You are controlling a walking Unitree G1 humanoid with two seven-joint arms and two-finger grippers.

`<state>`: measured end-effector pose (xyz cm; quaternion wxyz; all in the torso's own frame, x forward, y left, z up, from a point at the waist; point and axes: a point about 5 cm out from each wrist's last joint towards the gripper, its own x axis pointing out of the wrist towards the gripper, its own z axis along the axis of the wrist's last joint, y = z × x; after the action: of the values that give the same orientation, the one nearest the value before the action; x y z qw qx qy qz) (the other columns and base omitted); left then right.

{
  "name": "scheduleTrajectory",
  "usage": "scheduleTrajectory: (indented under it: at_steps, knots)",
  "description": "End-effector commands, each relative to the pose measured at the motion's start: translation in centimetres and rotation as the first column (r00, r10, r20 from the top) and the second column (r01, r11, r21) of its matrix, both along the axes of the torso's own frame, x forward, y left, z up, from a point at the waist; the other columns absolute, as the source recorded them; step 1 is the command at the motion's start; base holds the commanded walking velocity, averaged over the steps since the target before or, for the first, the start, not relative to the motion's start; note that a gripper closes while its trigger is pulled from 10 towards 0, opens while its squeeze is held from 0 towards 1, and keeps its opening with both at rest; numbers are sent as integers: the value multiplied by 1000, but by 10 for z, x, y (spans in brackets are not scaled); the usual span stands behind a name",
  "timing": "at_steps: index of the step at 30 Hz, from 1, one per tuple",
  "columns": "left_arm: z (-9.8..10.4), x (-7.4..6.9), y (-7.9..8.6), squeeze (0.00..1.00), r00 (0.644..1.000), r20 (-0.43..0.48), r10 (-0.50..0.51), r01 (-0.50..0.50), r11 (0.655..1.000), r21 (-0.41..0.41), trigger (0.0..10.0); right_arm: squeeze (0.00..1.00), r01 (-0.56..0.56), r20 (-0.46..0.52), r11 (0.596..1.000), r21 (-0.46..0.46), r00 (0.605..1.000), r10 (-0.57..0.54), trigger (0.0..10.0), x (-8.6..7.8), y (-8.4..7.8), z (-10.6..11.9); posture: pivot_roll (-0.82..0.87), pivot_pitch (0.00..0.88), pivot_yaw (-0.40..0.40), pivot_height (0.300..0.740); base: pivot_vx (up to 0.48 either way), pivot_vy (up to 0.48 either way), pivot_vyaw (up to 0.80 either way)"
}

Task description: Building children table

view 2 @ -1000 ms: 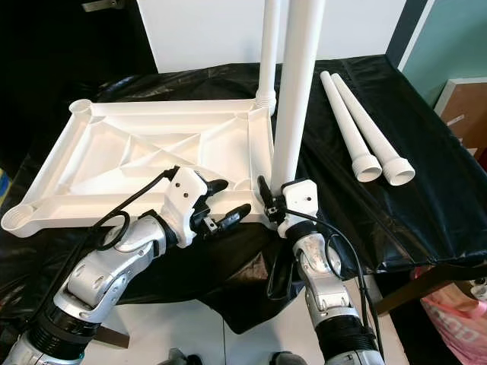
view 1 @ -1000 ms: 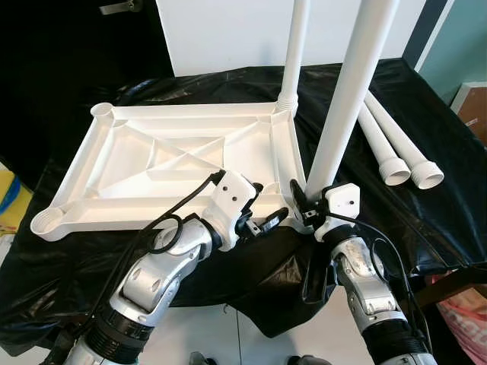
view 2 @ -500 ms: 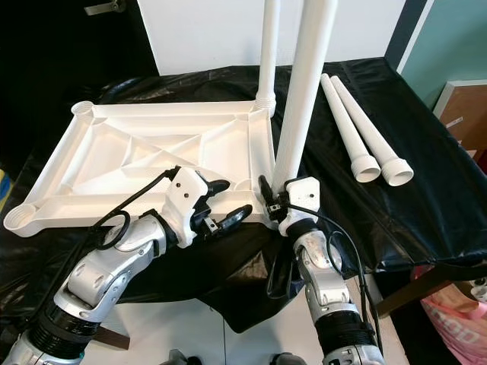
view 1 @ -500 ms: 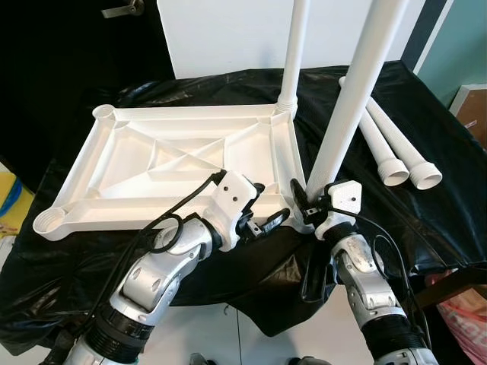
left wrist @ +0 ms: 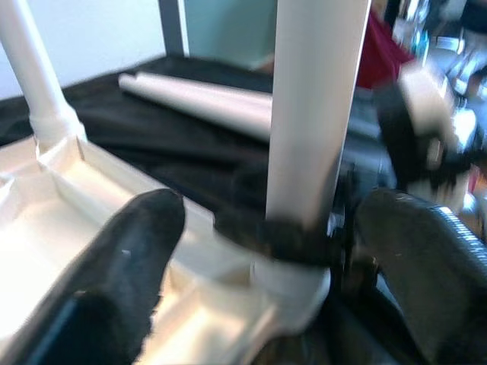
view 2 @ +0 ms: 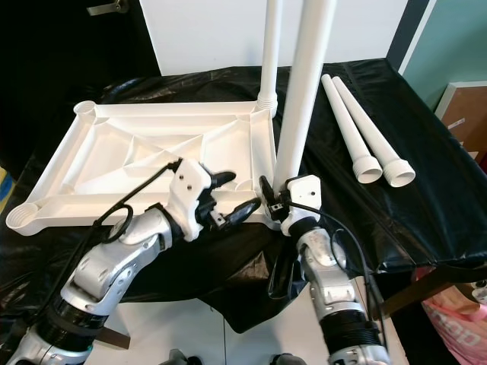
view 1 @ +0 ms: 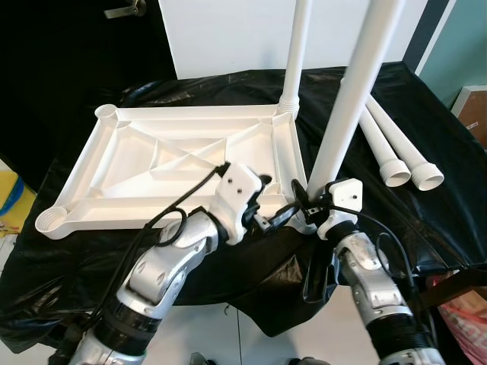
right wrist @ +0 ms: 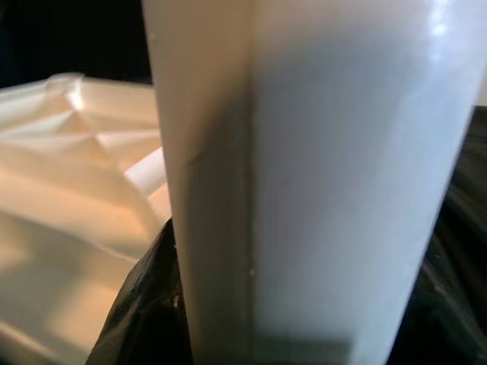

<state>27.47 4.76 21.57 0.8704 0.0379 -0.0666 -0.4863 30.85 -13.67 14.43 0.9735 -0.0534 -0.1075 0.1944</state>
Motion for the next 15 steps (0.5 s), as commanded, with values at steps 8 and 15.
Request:
scheduleTrajectory:
  at_steps: [8,15]
  knots:
    - [31,-1,-16,0,966,84,-243,245,969,-16,10000,0,-167,-8,976,-139,986,167,10000,3,-2,16,-89,78,-10,740,0,0,0]
    - [60,-4,-30,0,906,159,-391,404,913,-57,10000,0,-296,15,927,-232,952,307,10000,10,-10,44,-98,79,-21,740,0,0,0]
